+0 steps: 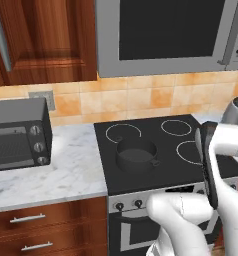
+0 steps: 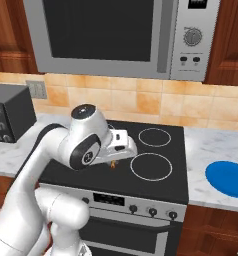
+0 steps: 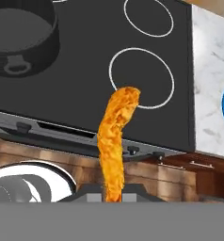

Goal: Retrieve the frozen meat and place it in the pot on a burner. Then turn the burner on.

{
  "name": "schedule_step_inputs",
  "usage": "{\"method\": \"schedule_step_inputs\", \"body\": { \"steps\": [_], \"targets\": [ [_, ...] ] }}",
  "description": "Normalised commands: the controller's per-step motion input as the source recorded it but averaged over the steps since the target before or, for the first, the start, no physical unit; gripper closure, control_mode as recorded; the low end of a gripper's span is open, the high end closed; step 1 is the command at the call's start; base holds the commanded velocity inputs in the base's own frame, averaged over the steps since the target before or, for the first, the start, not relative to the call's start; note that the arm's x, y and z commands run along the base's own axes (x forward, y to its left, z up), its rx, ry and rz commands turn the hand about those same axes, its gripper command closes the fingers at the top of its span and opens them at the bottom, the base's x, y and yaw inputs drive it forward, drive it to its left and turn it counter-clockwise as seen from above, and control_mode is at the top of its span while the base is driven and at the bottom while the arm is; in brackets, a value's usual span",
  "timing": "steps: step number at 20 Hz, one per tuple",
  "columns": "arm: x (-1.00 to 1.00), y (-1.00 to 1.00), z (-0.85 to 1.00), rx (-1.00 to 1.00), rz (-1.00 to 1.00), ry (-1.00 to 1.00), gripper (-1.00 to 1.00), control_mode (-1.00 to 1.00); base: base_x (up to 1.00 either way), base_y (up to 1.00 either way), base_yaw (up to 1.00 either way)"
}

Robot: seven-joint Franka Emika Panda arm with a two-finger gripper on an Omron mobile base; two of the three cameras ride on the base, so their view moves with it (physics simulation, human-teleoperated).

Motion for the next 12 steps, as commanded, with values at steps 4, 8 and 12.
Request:
{"method": "schedule_step_inputs", "body": {
  "steps": [4,8,12],
  "targets": [
    [0.47,0.47,0.24,0.03,0.65,0.01,1.00,-1.00,0.00,0.00,0.00],
    [0.70,0.24,0.14,0.13,0.62,0.04,1.00,-1.00,0.00,0.00,0.00],
    [0.62,0.23,0.03,0.18,0.49,0.06,1.00,-1.00,0.00,0.00,0.00]
  ]
}}
